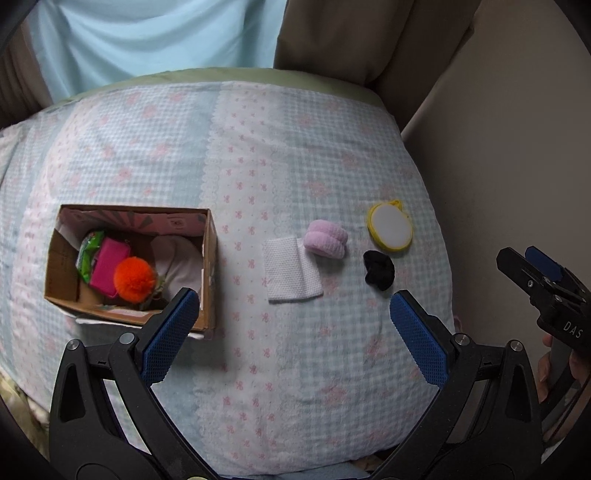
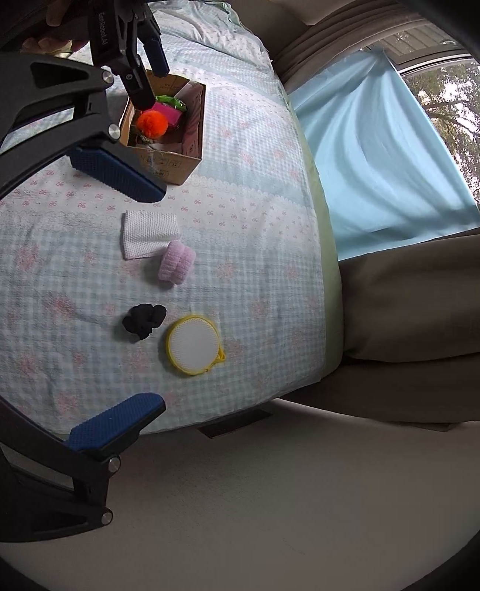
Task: Organize soft objects
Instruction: 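Withdraw both grippers up from the box toward the remaining items, then grasp white pad with left gripper while right gripper grasps black scrunchie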
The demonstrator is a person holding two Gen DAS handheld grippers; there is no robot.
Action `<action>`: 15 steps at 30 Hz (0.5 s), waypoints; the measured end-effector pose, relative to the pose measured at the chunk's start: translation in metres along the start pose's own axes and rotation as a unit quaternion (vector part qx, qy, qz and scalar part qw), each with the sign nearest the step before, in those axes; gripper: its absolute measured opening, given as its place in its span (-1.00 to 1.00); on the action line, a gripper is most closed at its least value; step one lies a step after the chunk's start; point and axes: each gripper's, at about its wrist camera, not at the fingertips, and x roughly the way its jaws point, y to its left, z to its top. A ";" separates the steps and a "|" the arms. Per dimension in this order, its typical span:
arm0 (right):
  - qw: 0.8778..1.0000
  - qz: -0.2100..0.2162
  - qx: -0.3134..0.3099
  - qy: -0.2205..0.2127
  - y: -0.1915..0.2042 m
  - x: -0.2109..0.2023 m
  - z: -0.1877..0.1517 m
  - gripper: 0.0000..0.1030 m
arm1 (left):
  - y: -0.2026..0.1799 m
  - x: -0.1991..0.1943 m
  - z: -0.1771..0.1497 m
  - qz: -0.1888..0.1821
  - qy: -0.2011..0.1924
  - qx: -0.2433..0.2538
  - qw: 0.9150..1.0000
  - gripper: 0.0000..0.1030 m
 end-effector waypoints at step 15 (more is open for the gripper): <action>0.998 -0.034 0.023 0.052 -0.033 0.155 -0.036 0.99 | 0.001 0.190 -0.004 0.011 0.047 -0.023 0.999 0.99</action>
